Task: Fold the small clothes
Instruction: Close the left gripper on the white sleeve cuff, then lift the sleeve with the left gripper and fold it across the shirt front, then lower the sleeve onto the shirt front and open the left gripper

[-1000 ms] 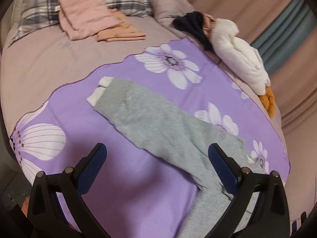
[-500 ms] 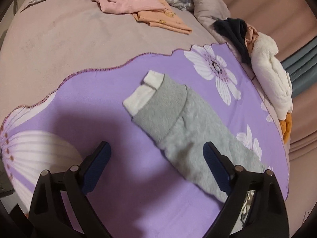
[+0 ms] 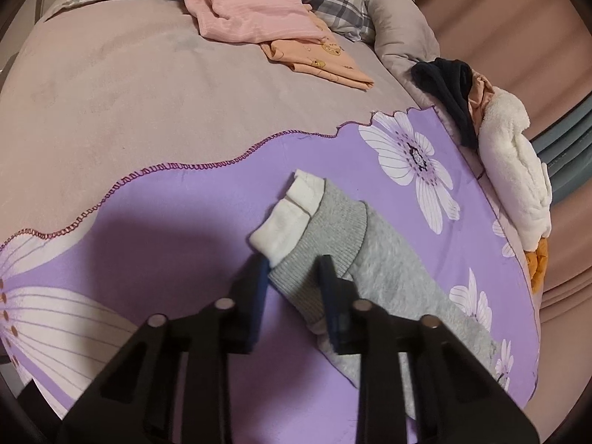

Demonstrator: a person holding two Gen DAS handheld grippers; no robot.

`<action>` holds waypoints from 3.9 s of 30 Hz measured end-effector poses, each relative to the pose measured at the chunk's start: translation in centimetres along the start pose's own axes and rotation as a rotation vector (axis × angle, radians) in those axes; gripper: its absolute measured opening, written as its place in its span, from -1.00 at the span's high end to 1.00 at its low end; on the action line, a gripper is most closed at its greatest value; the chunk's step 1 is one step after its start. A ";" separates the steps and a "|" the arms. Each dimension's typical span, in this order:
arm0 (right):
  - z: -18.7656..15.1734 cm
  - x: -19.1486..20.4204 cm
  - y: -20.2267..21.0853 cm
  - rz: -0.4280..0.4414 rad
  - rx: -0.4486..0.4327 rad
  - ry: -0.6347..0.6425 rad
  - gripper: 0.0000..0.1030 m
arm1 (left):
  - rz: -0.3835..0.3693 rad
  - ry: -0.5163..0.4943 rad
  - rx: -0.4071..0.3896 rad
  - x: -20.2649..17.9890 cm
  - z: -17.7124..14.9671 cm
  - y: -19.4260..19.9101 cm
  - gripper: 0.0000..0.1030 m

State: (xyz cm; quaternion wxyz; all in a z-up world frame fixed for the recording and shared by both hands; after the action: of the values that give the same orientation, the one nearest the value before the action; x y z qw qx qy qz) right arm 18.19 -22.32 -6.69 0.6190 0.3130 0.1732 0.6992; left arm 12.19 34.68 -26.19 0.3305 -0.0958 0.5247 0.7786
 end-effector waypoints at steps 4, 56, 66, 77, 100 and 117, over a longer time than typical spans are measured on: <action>0.1 -0.2 0.3 -0.003 -0.005 -0.012 -0.98 | -0.036 -0.026 -0.016 -1.2 0.5 1.6 0.79; -1.0 -0.9 0.1 0.004 0.023 -0.026 -0.98 | 0.010 -0.479 0.183 -9.1 -7.7 -2.3 0.04; -1.2 -1.3 0.0 -0.008 0.030 -0.033 -0.98 | 0.008 -0.460 0.144 -9.0 -6.4 -0.9 0.73; -1.5 -1.4 -0.3 -0.003 0.039 -0.038 -0.98 | -0.240 -0.504 0.091 -16.2 -7.1 6.0 0.73; -3.1 -1.4 -2.5 0.016 0.118 -0.053 -0.98 | -0.386 -0.785 0.441 -22.0 -25.1 2.5 0.65; -2.4 1.7 -3.3 0.053 0.141 0.045 -0.98 | -0.407 -0.670 0.361 -19.6 -19.4 6.8 -0.37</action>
State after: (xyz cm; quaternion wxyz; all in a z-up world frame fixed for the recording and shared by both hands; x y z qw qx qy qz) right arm 19.07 -19.69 -10.20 0.5728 0.3444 0.2276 0.7081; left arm 19.18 7.93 -19.70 0.6409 0.1201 0.4865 0.5815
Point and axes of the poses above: each gripper's, at about its wrist camera, not at the fingertips, and y roughly against the way its jaws point, x to its left, z to its top, the point moved 8 cm from there along -y, roughly the way its jaws point
